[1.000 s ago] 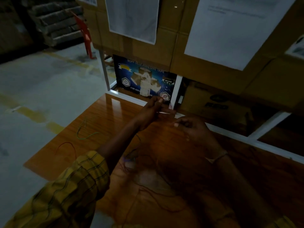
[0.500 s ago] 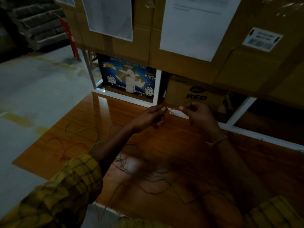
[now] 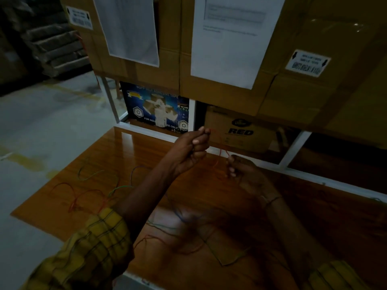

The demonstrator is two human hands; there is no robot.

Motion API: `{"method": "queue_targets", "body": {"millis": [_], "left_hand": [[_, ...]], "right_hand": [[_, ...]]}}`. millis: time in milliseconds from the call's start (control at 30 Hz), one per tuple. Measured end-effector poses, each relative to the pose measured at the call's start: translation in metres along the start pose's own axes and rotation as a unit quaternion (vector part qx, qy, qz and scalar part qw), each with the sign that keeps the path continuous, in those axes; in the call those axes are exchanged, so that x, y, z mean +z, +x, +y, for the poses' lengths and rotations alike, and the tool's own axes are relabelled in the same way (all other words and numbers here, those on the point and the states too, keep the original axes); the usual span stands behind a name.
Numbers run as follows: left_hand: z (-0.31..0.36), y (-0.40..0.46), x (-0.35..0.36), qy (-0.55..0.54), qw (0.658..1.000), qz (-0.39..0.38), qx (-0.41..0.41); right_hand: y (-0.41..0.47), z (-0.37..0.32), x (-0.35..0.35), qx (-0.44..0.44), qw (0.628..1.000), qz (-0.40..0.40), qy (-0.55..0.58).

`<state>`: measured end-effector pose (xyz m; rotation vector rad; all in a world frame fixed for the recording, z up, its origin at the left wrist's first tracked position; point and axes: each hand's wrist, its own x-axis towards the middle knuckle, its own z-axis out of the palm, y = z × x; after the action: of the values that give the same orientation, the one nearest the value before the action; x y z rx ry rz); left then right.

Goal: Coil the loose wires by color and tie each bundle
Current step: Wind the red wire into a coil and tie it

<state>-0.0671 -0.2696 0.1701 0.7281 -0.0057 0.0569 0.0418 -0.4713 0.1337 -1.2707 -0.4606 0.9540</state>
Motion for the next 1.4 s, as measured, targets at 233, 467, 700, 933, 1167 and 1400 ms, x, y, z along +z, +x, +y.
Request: {"method": "queue_targets", "body": {"millis": [233,467,700,933,1167,1400], "left_hand": [[0.010,0.011,0.017,-0.099,0.993,0.029,0.062],[0.029,0.018,0.017,-0.064,0.981,0.114,0.142],[-0.006,0.022,0.015,0.177,0.972,0.120,0.100],[-0.025,0.016,-0.002,0.388,0.916,0.100,0.021],[-0.024,0.001,0.003,0.423,0.905,0.007,-0.053],[-0.021,-0.005,0.003,0.276,0.954,-0.065,-0.093]], "right_hand": [[-0.014,0.024,-0.015,0.123,0.988,-0.027,0.084],[-0.039,0.036,0.003,0.139,0.926,-0.043,-0.347],[-0.044,0.001,0.053,-0.045,0.754,0.009,-0.655],[-0.058,-0.053,0.042,-0.118,0.878,-0.015,-0.463],[-0.039,-0.075,-0.013,-0.107,0.955,0.069,-0.268],[-0.001,-0.057,-0.036,-0.125,0.943,0.172,-0.256]]}}
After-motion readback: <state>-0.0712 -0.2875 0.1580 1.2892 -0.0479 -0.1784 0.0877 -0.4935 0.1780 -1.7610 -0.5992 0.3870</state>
